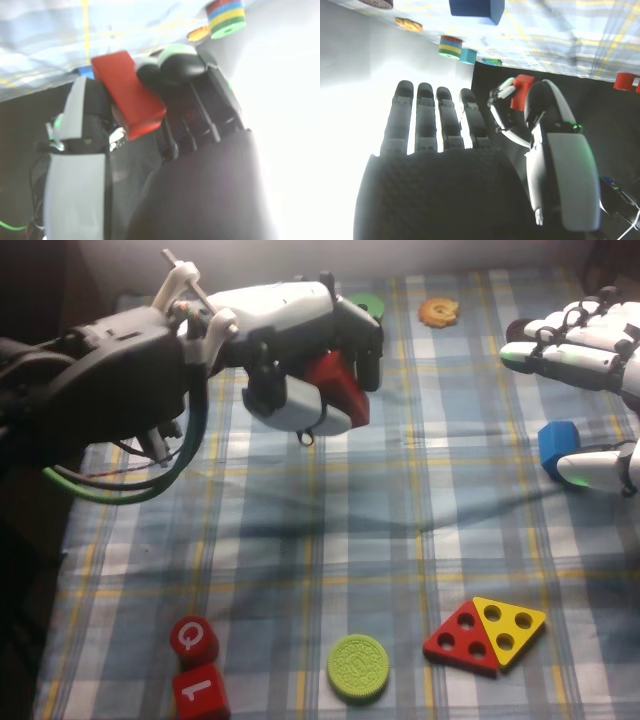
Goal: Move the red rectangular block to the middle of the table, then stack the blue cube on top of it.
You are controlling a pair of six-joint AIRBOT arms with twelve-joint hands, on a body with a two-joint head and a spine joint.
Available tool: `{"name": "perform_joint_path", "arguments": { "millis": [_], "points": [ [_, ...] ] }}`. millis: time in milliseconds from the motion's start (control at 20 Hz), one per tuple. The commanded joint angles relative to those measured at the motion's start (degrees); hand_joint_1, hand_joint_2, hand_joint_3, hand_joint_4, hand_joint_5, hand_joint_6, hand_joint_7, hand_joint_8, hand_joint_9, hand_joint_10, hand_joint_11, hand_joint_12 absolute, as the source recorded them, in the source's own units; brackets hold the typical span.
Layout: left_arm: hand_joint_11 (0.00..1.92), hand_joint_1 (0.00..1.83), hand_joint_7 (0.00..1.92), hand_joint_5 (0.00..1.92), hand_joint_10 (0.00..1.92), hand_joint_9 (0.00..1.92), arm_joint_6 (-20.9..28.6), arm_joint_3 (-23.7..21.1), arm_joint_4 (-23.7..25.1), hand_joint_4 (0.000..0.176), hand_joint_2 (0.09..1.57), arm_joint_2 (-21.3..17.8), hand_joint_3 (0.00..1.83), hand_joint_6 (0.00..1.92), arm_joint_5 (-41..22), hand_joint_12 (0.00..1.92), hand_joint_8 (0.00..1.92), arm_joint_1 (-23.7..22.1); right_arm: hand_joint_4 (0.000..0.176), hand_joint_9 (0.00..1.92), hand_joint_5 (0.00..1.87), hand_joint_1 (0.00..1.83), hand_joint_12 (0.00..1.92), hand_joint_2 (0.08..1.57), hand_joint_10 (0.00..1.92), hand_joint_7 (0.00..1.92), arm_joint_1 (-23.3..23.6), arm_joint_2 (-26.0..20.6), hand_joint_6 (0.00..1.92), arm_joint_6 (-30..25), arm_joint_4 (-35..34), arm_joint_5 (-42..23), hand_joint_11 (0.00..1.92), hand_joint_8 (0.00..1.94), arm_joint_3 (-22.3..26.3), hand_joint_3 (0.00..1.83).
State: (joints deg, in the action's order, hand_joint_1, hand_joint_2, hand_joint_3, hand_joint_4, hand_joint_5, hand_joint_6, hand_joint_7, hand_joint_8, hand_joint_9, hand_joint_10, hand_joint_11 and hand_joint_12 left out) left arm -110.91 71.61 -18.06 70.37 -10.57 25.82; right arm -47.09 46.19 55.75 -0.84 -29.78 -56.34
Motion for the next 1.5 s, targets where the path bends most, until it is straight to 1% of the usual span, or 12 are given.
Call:
{"name": "perform_joint_path", "arguments": {
  "millis": [0,200,400,500,650,750,900,1000,1050,1150,1400,1450],
  "points": [
    [0.99,1.21,0.80,0.72,1.71,0.93,-2.0,0.6,-2.4,0.000,1.24,0.8,0.00,1.15,-4.4,1.92,1.54,-0.9,0.038,0.00,0.00,0.32,0.00,1.28,0.00,0.00,0.2,0.0,0.00,-0.2,-0.5,-6.8,0.00,0.00,-0.1,0.01],
    [1.01,1.11,0.60,0.49,1.92,0.84,-18.5,3.8,-16.3,0.000,1.37,5.2,0.03,1.48,-3.5,1.92,1.90,-0.7,0.040,0.00,0.00,0.34,0.00,1.29,0.00,0.00,0.1,0.2,0.00,-0.2,-0.5,-6.8,0.00,0.00,-0.1,0.00],
    [0.91,1.19,0.69,0.71,1.92,0.80,-19.7,6.5,-19.4,0.000,1.28,8.0,0.00,1.17,-2.2,1.92,1.74,0.1,0.045,0.00,0.00,0.38,0.00,1.28,0.00,0.00,0.1,0.3,0.00,-0.2,-0.5,-6.8,0.00,0.00,-0.1,0.00],
    [0.24,1.25,0.65,0.46,1.74,0.27,-19.7,6.6,-19.6,0.000,1.28,8.4,0.00,0.98,-2.2,1.92,1.54,0.7,0.074,0.00,0.00,0.40,0.00,1.28,0.00,0.00,0.1,0.3,0.00,-0.2,-0.5,-6.8,0.00,0.00,-0.1,0.00],
    [0.07,1.21,0.36,0.50,1.79,0.12,-19.7,6.3,-19.7,0.000,1.14,8.6,0.00,0.70,-2.2,1.92,1.32,1.5,0.074,0.00,0.00,0.39,0.00,1.28,0.00,0.00,0.1,0.3,0.00,-0.3,-0.5,-6.8,0.00,0.00,-0.1,0.00],
    [0.00,1.23,0.23,0.43,1.39,0.00,-19.7,6.0,-19.6,0.020,1.04,8.7,0.00,0.60,-2.1,1.92,0.92,1.9,0.070,0.00,0.00,0.39,0.00,1.28,0.00,0.00,0.1,0.3,0.00,-0.4,-0.5,-6.8,0.00,0.00,-0.1,0.00],
    [0.00,1.20,0.25,0.45,0.58,0.00,-19.8,3.9,-18.5,0.082,0.97,7.5,0.00,0.24,-3.2,1.54,0.18,2.4,0.086,0.00,0.00,0.35,0.00,1.27,0.00,0.00,0.1,0.3,0.00,-0.5,-0.5,-6.8,0.00,0.00,-0.1,0.00],
    [0.00,1.09,0.11,0.33,0.06,0.00,-19.8,1.7,-17.4,0.109,0.95,5.7,0.00,0.04,-4.9,0.22,0.02,2.4,0.081,0.00,0.00,0.35,0.00,1.27,0.00,0.00,0.1,0.3,0.00,-0.6,-0.5,-6.9,0.00,0.00,-0.1,0.00],
    [0.00,1.08,0.04,0.28,0.01,0.00,-19.8,0.3,-16.7,0.131,0.93,4.7,0.00,0.01,-6.2,0.04,0.00,2.3,0.085,0.00,0.00,0.36,0.00,1.27,0.00,0.00,0.0,0.3,0.00,-0.6,-0.5,-6.9,0.00,0.00,-0.1,0.00],
    [0.00,0.90,0.00,0.06,0.00,0.00,-19.4,-1.9,-15.1,0.175,0.92,2.9,0.00,0.00,-8.5,0.00,0.00,2.3,0.086,0.00,0.00,0.39,0.00,1.24,0.00,0.00,0.0,0.3,0.00,-0.7,-0.5,-6.9,0.00,0.00,-0.1,0.00],
    [0.00,0.88,0.00,0.00,0.00,0.00,-11.6,-8.5,-6.2,0.169,0.99,-3.4,0.02,0.00,-17.1,0.00,0.00,1.6,0.066,0.00,0.00,0.45,0.00,1.18,0.00,0.00,-0.1,0.3,0.00,-1.1,-0.5,-7.0,0.00,0.00,-0.1,0.00],
    [0.00,0.81,0.00,0.00,0.00,0.00,-7.8,-10.4,-3.8,0.168,1.08,-6.0,0.02,0.00,-20.0,0.00,0.00,1.8,0.031,0.00,0.00,0.52,0.00,1.17,0.00,0.00,-0.3,0.4,0.00,-1.2,-0.7,-7.0,0.00,0.00,-0.3,0.00]
  ]
}}
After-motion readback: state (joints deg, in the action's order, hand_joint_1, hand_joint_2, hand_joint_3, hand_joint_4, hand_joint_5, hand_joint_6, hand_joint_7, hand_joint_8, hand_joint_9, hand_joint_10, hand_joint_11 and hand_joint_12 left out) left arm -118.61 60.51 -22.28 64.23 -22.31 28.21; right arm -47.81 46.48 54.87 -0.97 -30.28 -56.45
